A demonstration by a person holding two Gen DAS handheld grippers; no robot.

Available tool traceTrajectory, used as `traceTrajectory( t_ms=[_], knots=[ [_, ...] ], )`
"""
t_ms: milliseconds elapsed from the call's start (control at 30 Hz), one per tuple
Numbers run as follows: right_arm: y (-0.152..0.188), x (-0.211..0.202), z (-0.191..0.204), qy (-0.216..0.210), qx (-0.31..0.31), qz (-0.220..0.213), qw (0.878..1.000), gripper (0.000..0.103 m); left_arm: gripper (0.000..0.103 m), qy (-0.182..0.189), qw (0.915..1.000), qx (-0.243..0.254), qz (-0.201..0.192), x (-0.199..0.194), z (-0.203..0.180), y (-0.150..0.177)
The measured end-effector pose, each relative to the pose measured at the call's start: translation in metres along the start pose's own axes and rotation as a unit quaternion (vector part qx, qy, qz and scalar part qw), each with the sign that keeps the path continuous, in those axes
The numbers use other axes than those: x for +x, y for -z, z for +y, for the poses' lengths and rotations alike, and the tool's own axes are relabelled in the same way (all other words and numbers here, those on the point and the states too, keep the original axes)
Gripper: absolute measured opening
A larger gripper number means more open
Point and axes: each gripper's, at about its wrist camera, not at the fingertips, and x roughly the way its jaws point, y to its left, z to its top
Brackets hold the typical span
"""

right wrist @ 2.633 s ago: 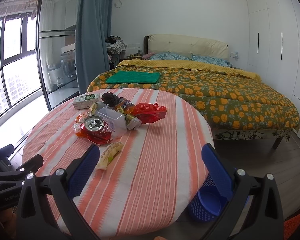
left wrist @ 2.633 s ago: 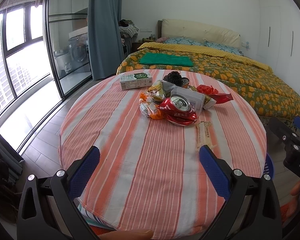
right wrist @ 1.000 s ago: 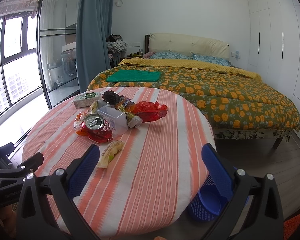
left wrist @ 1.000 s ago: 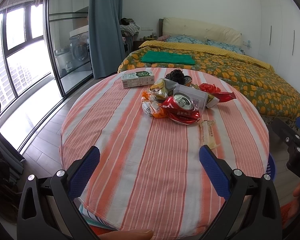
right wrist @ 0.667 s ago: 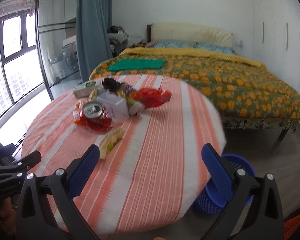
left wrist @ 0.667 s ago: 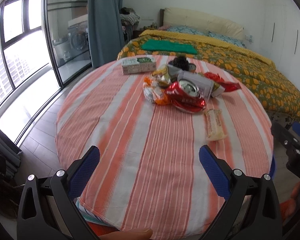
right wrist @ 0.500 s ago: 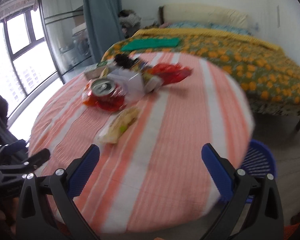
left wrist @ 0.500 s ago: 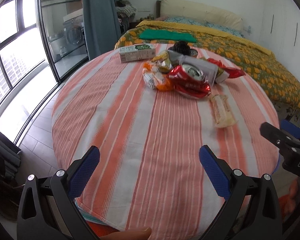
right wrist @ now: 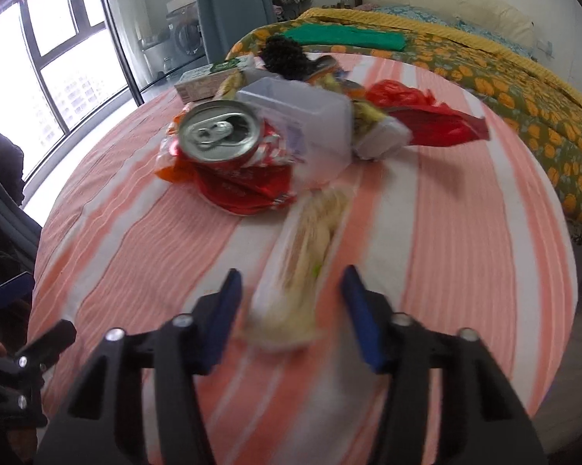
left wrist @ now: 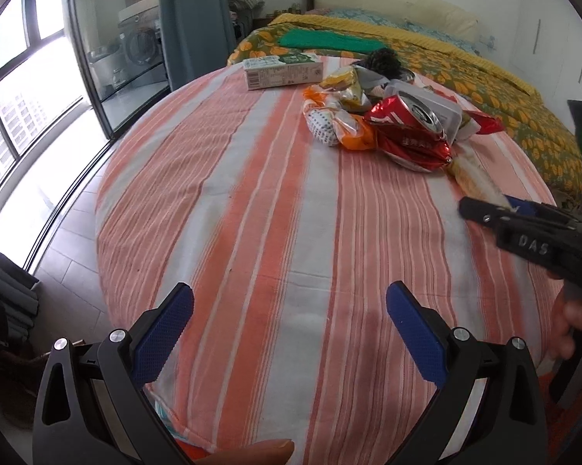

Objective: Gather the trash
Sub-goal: 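Grasp the red soda can with the left tool while the right tool grasps the snack bar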

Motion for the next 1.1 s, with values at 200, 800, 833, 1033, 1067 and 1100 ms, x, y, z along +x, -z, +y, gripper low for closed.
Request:
traceTrajectory(
  t_ms=[200, 800, 833, 1033, 1067, 1100],
  knots=[
    [0.012, -0.015, -0.05, 0.027, 0.03, -0.007, 0.999, 0.047, 0.098, 0.069, 0.995, 0.072, -0.008, 0.014, -0.028, -0.028],
    [0.025, -0.03, -0.068, 0.003, 0.0, 0.001, 1.0, 0.079, 0.098, 0.194, 0.9445, 0.264, 0.021, 0.073, -0.089, -0.129],
    [0.025, -0.032, -0.069, 0.0, 0.0, -0.001, 1.0, 0.079, 0.098, 0.209, 0.9401, 0.268, 0.021, 0.068, -0.088, -0.125],
    [0.012, -0.038, -0.073, -0.02, -0.034, 0.0, 0.999, 0.079, 0.098, 0.265, 0.908, 0.322, 0.041, 0.033, -0.081, -0.083],
    [0.008, -0.036, -0.071, -0.023, -0.047, 0.003, 0.999, 0.079, 0.098, 0.248, 0.9119, 0.326, 0.033, 0.03, -0.08, -0.081],
    [0.002, -0.032, -0.069, -0.028, -0.061, 0.008, 0.998, 0.079, 0.098, 0.238, 0.9154, 0.323, 0.028, 0.029, -0.079, -0.081]
  ],
)
